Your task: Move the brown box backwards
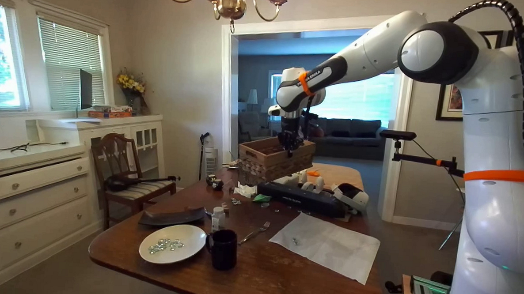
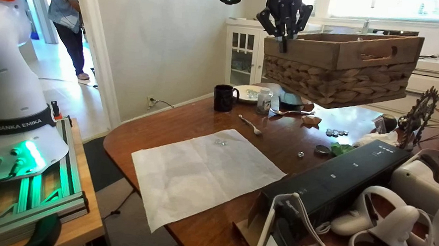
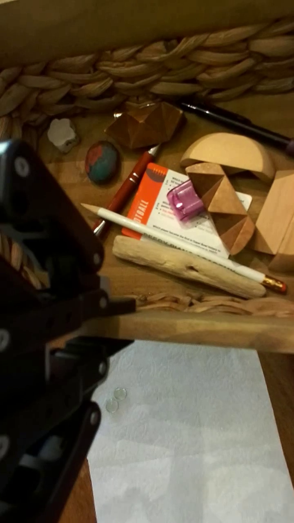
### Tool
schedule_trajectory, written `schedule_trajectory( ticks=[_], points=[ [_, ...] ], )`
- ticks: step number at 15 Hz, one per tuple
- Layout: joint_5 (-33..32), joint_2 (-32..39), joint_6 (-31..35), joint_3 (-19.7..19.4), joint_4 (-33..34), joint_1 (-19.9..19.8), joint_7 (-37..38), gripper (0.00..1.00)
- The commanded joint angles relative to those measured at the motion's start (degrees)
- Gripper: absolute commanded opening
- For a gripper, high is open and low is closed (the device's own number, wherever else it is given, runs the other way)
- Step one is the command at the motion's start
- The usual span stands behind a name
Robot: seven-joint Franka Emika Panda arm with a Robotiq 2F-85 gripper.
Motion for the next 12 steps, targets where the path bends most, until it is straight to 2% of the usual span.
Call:
schedule_trajectory(
  ticks=[1,5,8,12],
  points=[
    [0.44,2.55,2.49,4.11,3.07,-0.67,-6.08,0.04],
    [0.77,8.47,3.4,7.69,10.05,-0.66,-9.48,0.04],
    [5.6,13.76,5.34,9.96,15.65,-2.31,-10.36,0.04],
    [15.21,20.81,9.45,14.33,22.6,-6.16,-14.59,0.04]
  ],
)
